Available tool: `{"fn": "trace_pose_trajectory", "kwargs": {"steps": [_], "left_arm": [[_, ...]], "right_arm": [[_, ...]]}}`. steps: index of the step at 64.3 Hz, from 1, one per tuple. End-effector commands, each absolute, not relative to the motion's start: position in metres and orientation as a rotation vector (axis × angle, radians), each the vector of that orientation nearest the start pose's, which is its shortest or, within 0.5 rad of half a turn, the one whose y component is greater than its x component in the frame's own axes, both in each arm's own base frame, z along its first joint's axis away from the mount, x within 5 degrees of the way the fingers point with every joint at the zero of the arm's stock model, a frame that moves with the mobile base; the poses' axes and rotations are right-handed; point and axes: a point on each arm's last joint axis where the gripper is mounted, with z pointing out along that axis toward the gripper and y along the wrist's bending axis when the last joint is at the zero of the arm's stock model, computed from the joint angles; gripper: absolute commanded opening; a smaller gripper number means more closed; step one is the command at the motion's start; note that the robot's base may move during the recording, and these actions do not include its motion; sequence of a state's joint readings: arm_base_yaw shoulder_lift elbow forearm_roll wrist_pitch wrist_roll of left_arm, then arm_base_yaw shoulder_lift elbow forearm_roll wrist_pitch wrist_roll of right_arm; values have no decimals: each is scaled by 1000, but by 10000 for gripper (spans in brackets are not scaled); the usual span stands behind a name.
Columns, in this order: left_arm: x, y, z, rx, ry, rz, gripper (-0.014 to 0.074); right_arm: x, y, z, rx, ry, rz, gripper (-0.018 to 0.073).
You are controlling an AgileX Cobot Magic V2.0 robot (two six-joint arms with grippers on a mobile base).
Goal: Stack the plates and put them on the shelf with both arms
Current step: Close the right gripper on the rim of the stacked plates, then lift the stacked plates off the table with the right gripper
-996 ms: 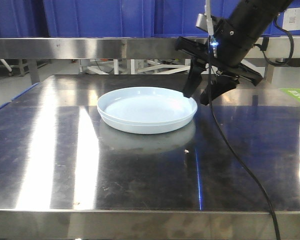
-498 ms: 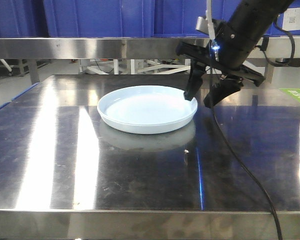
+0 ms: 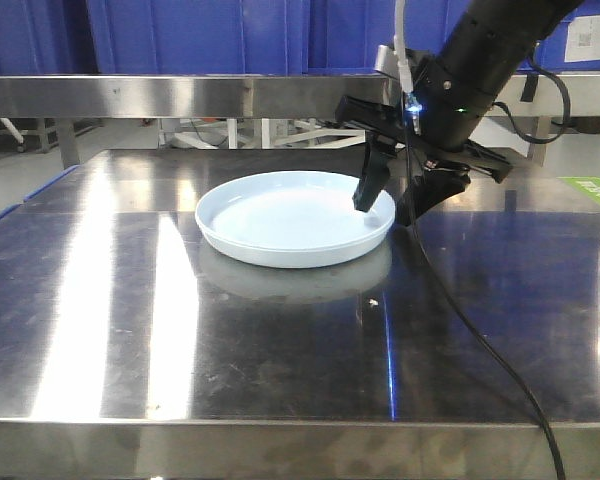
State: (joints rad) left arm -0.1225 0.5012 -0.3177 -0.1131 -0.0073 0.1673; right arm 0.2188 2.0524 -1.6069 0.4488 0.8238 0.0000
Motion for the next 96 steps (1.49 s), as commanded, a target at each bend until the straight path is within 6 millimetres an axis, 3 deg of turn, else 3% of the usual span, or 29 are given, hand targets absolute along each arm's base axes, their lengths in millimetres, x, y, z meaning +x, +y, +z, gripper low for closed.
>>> {"fn": "trace_pose_trajectory", "kwargs": {"steps": [1, 42, 62, 69, 74, 84, 96], "left_arm": [[113, -13, 299, 118, 1546, -50, 82], [113, -13, 299, 118, 1546, -50, 82], [113, -13, 299, 118, 1546, -50, 82], [113, -13, 299, 118, 1546, -50, 82], [113, -13, 299, 118, 1546, -50, 82], [113, -13, 299, 118, 1546, -50, 82], [113, -13, 299, 118, 1546, -50, 82]], "right_arm": [[427, 126, 245, 24, 2631, 626, 393], [427, 127, 236, 24, 2664, 627, 386], [427, 131, 236, 13, 2661, 629, 112], [426, 131, 236, 12, 2663, 629, 45], [426, 131, 237, 11, 2661, 630, 49], [423, 130, 249, 6, 2629, 633, 49], [418, 126, 293, -47, 2445, 610, 49]]}}
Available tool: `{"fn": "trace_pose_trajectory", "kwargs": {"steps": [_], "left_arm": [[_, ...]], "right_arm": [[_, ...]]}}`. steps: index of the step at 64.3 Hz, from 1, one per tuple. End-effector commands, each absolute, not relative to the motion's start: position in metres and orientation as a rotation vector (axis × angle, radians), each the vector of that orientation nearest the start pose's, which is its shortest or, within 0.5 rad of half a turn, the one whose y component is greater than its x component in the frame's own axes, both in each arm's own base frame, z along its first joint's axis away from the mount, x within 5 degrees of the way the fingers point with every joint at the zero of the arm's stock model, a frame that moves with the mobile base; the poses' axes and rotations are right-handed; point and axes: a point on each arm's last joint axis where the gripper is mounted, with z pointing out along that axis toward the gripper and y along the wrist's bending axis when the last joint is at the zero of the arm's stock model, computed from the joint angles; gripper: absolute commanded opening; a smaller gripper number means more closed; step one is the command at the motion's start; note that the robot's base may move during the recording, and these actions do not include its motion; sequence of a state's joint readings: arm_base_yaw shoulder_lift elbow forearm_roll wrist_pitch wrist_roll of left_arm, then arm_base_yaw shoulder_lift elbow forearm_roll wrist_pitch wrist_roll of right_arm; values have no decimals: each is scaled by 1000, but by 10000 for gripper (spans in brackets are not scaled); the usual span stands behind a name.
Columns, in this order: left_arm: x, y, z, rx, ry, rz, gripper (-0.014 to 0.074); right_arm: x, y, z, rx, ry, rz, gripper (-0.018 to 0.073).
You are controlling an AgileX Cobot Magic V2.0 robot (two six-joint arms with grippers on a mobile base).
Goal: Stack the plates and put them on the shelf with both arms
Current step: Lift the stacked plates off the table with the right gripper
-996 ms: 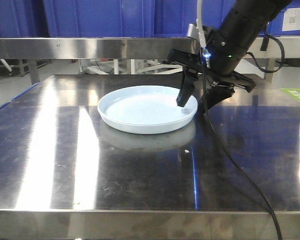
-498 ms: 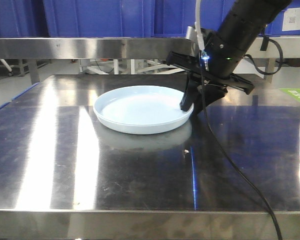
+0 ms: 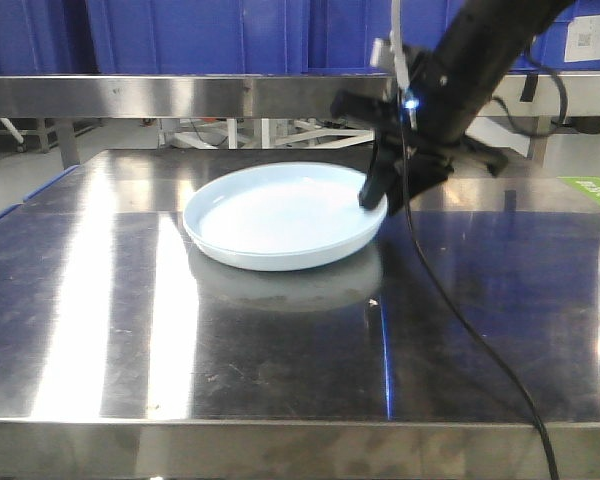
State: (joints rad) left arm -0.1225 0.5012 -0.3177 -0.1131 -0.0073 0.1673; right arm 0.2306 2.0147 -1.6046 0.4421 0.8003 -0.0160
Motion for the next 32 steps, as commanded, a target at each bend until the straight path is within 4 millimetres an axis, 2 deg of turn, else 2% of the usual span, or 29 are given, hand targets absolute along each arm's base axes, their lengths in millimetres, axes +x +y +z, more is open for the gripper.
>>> {"fn": "trace_pose_trajectory", "kwargs": {"steps": [1, 7, 15, 21, 24, 32], "left_arm": [[113, -13, 299, 118, 1546, -50, 82], [113, -13, 299, 118, 1546, -50, 82], [113, -13, 299, 118, 1546, -50, 82], [113, -13, 299, 118, 1546, -50, 82], [113, -13, 299, 118, 1546, -50, 82], [113, -13, 299, 118, 1546, -50, 82]], "right_arm": [[417, 126, 297, -56, 2427, 604, 49], [411, 121, 319, -110, 2311, 558, 49], [397, 109, 339, -129, 2171, 486, 49], [378, 90, 348, -127, 2063, 393, 49], [369, 80, 346, -133, 2030, 339, 49], [340, 50, 353, -57, 1887, 221, 49]]}}
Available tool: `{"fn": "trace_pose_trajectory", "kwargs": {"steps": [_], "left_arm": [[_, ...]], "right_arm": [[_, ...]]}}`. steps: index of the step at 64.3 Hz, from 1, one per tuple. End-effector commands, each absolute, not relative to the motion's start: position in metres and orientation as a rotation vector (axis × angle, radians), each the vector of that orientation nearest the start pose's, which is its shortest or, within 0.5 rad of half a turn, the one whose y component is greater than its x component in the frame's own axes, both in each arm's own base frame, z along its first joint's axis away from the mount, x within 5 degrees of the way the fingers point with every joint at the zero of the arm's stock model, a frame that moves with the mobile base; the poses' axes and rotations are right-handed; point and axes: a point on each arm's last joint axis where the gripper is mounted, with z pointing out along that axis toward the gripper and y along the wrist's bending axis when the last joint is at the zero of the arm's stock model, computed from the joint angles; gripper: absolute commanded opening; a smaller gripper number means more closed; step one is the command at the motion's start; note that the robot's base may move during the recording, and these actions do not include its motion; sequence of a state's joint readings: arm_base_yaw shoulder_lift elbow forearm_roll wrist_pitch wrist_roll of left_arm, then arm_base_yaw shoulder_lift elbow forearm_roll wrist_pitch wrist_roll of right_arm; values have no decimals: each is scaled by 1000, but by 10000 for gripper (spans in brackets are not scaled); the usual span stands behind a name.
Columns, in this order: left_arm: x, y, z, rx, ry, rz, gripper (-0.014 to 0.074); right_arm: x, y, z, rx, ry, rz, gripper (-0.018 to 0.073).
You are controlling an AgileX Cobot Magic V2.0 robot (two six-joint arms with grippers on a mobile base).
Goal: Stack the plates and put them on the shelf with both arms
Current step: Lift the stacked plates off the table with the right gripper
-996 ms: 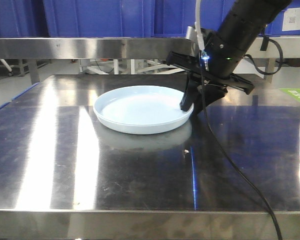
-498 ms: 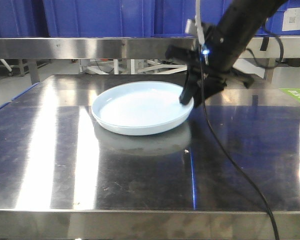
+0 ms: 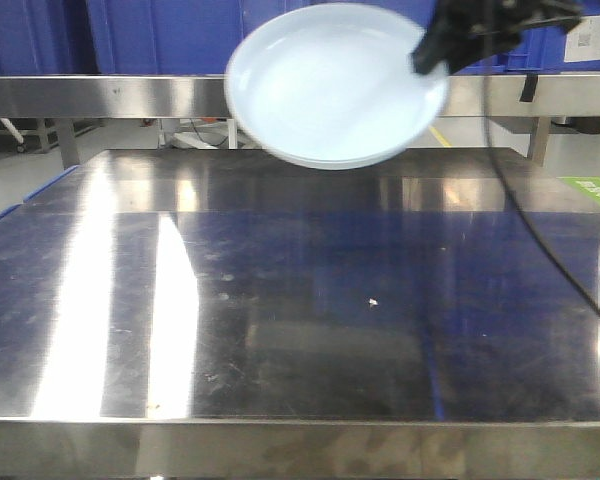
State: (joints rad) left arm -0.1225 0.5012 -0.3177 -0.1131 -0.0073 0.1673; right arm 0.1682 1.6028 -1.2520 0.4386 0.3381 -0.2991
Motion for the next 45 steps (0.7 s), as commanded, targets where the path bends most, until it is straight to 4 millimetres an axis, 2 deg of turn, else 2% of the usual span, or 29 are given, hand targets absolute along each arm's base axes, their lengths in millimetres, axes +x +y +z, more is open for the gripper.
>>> {"fn": "trace_pose_trajectory", "kwargs": {"steps": [1, 13, 32, 45], "left_arm": [[113, -13, 299, 118, 1546, -50, 82], [113, -13, 299, 118, 1546, -50, 82], [113, -13, 299, 118, 1546, -50, 82], [113, -13, 299, 118, 1546, -50, 82]], "right_arm": [[337, 47, 353, -44, 1871, 209, 49], [288, 15, 348, 67, 1763, 106, 49], [212, 10, 322, 71, 1757, 103, 49], [163, 6, 308, 77, 1688, 98, 49]]}}
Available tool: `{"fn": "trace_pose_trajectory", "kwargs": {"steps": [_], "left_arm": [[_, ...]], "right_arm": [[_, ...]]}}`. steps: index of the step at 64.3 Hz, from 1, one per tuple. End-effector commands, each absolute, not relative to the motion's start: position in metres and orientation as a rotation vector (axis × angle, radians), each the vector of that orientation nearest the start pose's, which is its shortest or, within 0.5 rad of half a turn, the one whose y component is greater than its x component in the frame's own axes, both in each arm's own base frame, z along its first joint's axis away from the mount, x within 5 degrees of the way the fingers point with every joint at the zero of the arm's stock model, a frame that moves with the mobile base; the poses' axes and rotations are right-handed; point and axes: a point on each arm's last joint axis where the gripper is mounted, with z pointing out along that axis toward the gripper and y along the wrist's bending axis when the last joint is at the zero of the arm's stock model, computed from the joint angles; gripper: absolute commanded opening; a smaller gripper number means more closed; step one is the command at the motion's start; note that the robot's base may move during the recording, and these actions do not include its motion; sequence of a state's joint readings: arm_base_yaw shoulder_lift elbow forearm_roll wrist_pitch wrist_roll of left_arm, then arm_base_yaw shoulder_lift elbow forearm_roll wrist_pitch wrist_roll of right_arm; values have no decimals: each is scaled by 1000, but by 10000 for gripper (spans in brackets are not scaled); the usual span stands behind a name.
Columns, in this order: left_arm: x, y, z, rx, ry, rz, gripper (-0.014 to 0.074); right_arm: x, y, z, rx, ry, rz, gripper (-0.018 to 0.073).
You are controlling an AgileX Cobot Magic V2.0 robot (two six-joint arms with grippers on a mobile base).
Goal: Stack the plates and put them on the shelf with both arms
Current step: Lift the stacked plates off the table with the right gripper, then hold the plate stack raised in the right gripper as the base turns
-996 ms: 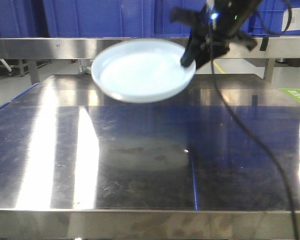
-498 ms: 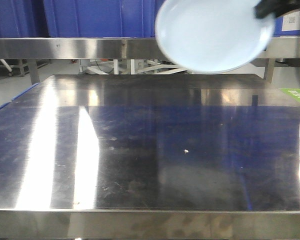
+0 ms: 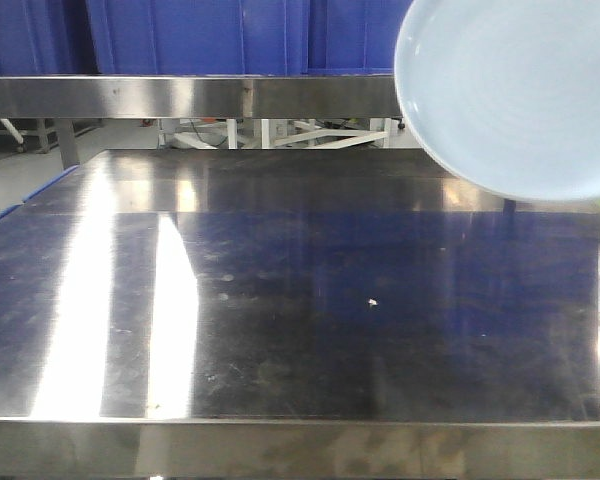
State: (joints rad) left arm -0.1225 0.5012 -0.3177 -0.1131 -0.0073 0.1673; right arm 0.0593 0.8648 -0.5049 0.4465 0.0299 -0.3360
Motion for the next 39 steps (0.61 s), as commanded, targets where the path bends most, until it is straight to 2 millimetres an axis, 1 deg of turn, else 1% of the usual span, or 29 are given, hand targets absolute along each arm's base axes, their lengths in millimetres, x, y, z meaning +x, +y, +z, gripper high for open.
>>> {"fn": "trace_pose_trajectory", "kwargs": {"steps": [1, 11, 20, 28, 39], "left_arm": [[113, -13, 299, 118, 1546, -50, 82], [113, -13, 299, 118, 1546, -50, 82], [113, -13, 299, 118, 1546, -50, 82], [113, -13, 299, 118, 1546, -50, 82], [113, -13, 299, 118, 1546, -50, 82]], "right_arm": [[160, 6, 307, 78, 1681, 98, 49], [130, 4, 300, 78, 1608, 102, 49], [110, 3, 298, 76, 1541, 107, 49], [102, 2, 300, 74, 1506, 111, 49], [101, 3, 300, 73, 1508, 112, 49]]}}
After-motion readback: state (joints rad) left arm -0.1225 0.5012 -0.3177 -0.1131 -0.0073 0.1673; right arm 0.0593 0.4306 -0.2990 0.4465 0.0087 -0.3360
